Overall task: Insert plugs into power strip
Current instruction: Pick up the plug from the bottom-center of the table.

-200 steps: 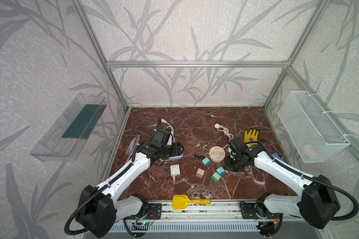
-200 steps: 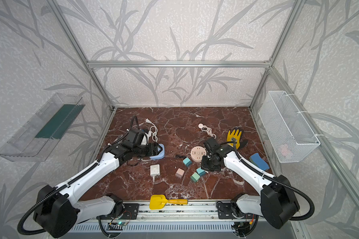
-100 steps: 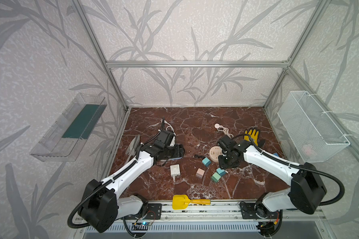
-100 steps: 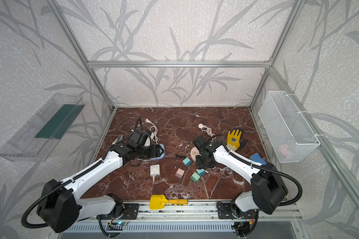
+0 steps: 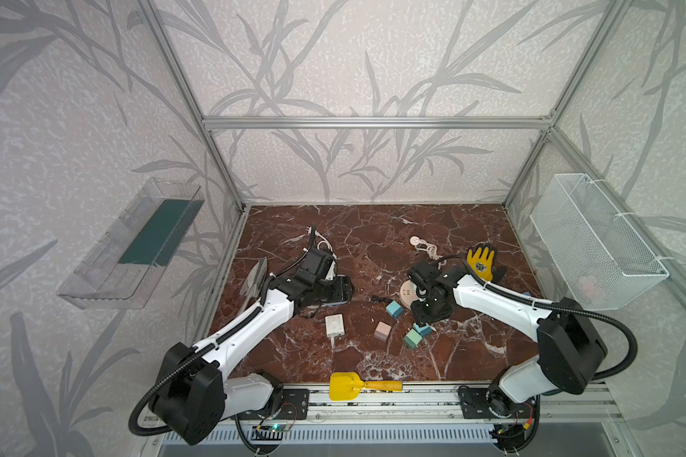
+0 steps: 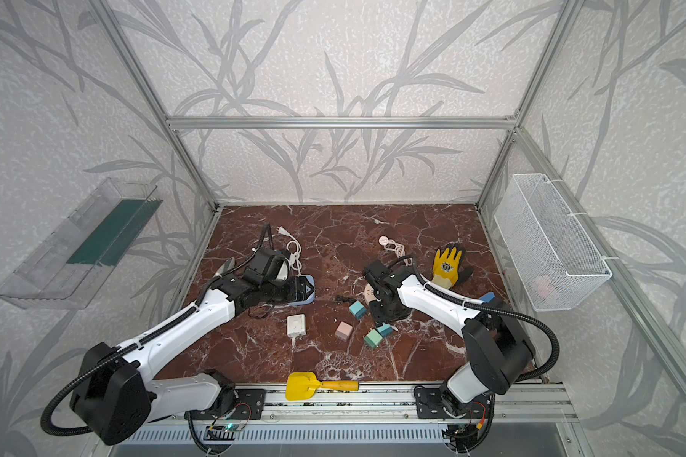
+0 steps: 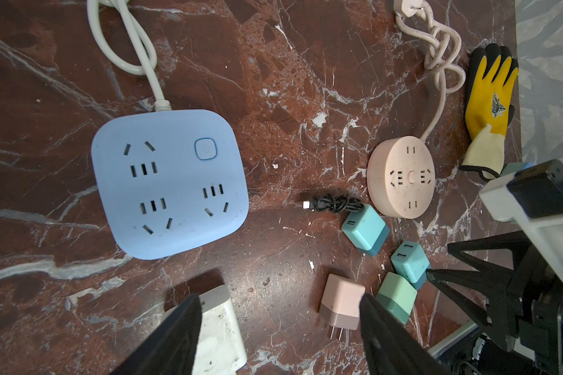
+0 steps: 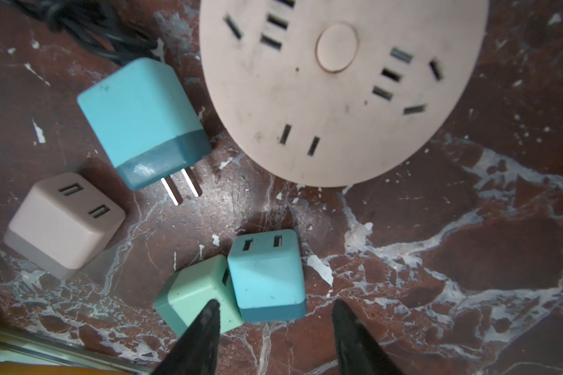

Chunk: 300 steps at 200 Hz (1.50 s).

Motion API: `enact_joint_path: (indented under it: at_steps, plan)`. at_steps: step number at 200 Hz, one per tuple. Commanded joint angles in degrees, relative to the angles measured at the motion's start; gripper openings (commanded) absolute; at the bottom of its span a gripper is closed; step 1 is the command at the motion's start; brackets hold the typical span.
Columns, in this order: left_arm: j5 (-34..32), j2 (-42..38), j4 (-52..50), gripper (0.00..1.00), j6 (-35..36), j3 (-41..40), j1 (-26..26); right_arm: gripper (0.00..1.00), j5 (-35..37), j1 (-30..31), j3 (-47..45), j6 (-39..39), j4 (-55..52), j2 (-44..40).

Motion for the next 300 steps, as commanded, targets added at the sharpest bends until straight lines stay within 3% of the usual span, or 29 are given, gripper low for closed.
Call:
enact_joint_path:
  at_steps: [1, 40, 198, 222, 233, 270, 277, 300]
  plan:
    - [-0.5, -0.4, 0.2, 0.77, 0.3, -1.3, -0.3, 0.54, -0.7, 0.7, -1.0, -1.3, 1.0, 1.1]
    - [-0.5, -0.4, 0.6, 0.77, 0.0, -2.0, -0.3, 0.49, 0.2, 0.9, -1.8, -1.5, 1.8, 2.7]
    - [-0.8, 0.4, 2.3, 0.77, 0.0, -3.3, -0.3, 0.48, 1.1, 1.0, -2.5, -1.6, 4.5, 8.8]
    - [-0.8, 0.6, 3.0, 0.75, 0.2, -3.3, -0.4, 0.41, 1.4, 0.9, -2.4, -1.2, 4.9, 9.1]
    - [-0.8, 0.9, 3.4, 0.73, 0.5, -3.1, -0.3, 0.3, 1.8, 0.9, -2.3, -1.2, 4.6, 9.1]
    - [-0.3, 1.5, 6.0, 0.62, 1.2, -2.6, -0.4, 0.1, 2.7, 0.4, -0.7, -0.3, 2.0, 5.8]
    - [0.2, 1.4, 7.4, 0.6, 1.2, -2.9, -0.4, 0.0, 3.1, 0.5, 0.2, 0.0, 0.7, 4.4]
    - [3.3, 0.1, 15.5, 0.54, -0.1, -5.4, -0.4, 0.0, 4.2, 0.3, 4.7, 2.5, -3.6, -1.3]
